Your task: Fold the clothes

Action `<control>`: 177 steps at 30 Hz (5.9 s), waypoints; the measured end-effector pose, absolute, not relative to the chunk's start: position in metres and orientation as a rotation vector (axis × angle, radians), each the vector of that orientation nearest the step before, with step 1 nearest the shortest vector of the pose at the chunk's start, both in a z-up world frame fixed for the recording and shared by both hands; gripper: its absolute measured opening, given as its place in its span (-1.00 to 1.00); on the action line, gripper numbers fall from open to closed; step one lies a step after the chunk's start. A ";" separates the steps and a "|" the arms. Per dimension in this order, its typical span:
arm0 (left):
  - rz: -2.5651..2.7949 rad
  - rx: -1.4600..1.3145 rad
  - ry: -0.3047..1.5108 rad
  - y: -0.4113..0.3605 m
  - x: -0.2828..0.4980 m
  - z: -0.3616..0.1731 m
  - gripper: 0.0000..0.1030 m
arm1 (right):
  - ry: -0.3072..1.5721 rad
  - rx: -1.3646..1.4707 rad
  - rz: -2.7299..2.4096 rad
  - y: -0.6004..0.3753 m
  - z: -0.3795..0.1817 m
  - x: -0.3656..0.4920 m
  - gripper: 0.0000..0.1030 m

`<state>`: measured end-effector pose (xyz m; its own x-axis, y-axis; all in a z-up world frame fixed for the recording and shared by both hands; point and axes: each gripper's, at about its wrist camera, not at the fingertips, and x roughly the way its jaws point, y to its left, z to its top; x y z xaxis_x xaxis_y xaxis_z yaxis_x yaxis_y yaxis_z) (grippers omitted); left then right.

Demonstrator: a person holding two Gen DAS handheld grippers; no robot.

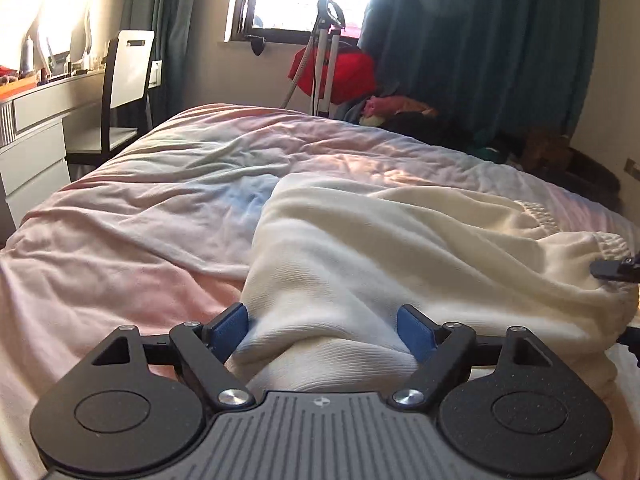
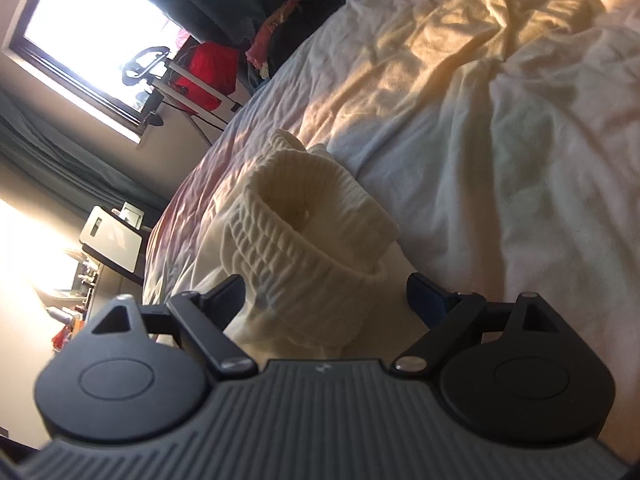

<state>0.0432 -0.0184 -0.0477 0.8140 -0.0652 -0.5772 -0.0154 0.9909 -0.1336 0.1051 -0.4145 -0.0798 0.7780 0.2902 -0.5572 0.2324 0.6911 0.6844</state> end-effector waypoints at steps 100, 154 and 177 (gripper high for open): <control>-0.730 -0.364 0.743 -0.386 0.307 -0.093 -0.05 | 0.365 0.896 -0.304 -0.721 -0.094 0.158 -0.43; -0.622 0.116 0.227 -0.239 -0.090 0.184 0.99 | 0.241 0.257 -0.308 -0.499 0.121 -0.089 0.77; -0.577 0.109 0.266 -0.218 -0.076 0.121 0.99 | 0.253 0.175 -0.384 -0.463 0.047 -0.086 0.76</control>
